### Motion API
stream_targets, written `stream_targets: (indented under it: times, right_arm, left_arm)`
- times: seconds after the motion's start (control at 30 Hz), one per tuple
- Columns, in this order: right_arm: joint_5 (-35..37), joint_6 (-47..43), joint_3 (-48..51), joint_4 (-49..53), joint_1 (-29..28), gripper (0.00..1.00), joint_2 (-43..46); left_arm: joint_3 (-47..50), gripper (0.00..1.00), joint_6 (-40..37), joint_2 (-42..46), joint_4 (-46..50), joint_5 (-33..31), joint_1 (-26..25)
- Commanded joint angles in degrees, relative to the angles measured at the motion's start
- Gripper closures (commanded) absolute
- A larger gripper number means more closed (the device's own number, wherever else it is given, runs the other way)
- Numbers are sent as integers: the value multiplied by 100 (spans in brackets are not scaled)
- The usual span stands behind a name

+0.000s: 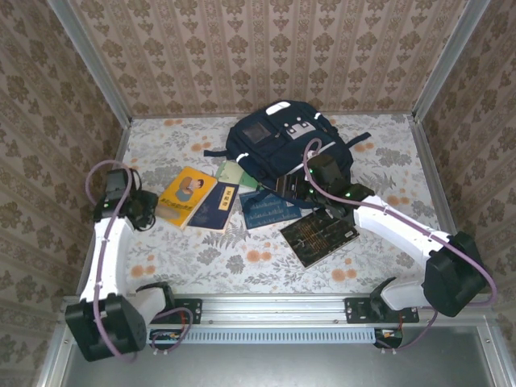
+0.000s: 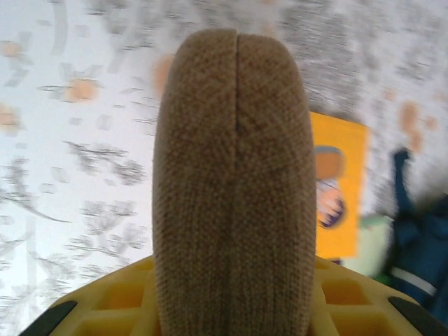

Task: Pack the student bag

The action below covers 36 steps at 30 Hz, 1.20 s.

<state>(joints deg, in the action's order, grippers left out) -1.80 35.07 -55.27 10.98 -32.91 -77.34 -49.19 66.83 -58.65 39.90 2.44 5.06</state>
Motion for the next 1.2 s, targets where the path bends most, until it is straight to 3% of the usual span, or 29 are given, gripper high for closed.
stream_targets:
  times: [0.0, 0.23, 0.4, 0.53, 0.67, 0.77, 0.9, 1.17]
  right_arm:
    - [-175, 208, -308, 104, -36, 22, 141]
    - [-989, 1158, -232, -729, 31, 21, 226]
    - [-1546, 2689, 559, -2741, 282, 20, 411]
    - [-1906, 3417, 620, -3651, 307, 18, 169]
    - [-1758, 4406, 1087, -5358, 255, 14, -93]
    - [-1659, 4674, 1073, -5796, 159, 12, -389]
    - [-1560, 4526, 812, -5685, -8, 11, -647]
    - [-1561, 4944, 478, -6606, -227, 11, -1610]
  left_arm:
    - [-158, 69, 502, 245, -729, -182, -681]
    - [178, 71, 1206, 339, -2395, -177, -1841]
    - [630, 72, 1513, 408, -3747, -40, -2156]
    - [814, 73, 1837, 302, -4493, 12, -2375]
    - [929, 73, 2166, -14, -5495, 58, -2713]
    - [973, 74, 2633, -373, -6328, 174, -2953]
    - [823, 76, 2706, -531, -6448, 9, -3340]
    - [668, 79, 2707, -698, -6495, -90, -3643]
